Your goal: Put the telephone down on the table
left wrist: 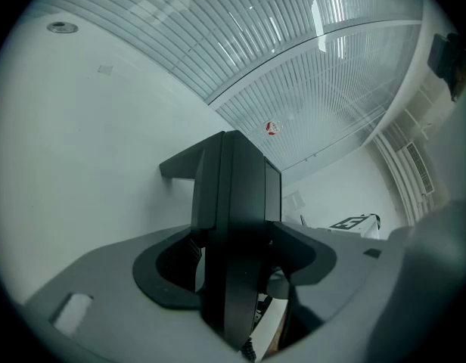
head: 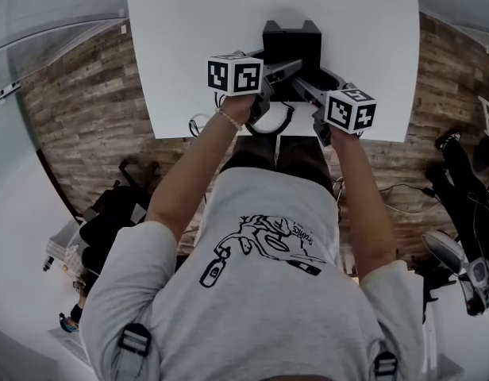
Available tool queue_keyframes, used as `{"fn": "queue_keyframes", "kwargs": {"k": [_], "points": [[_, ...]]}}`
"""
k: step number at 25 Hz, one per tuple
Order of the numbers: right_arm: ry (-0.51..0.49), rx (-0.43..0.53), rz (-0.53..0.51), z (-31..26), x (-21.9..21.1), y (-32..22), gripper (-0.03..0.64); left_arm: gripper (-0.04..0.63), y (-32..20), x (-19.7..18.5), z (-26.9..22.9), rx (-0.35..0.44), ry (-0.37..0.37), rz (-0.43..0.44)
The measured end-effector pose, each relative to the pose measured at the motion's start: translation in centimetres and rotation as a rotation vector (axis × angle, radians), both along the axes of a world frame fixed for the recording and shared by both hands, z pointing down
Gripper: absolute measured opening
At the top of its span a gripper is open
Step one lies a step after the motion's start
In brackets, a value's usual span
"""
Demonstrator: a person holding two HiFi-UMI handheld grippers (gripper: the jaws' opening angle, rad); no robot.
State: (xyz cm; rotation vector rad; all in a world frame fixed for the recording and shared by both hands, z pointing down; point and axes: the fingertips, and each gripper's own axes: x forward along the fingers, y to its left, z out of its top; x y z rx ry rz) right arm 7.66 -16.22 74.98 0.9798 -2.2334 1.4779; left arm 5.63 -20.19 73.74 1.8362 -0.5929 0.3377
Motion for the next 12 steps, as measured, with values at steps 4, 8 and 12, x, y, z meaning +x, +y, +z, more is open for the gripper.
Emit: {"fn": "queue_keyframes", "kwargs": {"k": [4, 8, 12], "points": [[0.017, 0.005, -0.003, 0.0, 0.0, -0.2, 0.259, 0.299, -0.2, 0.0, 0.2, 0.005, 0.0, -0.006], [0.064, 0.052, 0.011, -0.7, 0.3, -0.1, 0.262, 0.327, -0.2, -0.3, -0.1, 0.051, -0.072, -0.035], [0.091, 0.08, 0.021, -2.0, 0.7, -0.5, 0.262, 0.344, -0.2, -1.5, -0.8, 0.065, -0.146, -0.061]]}}
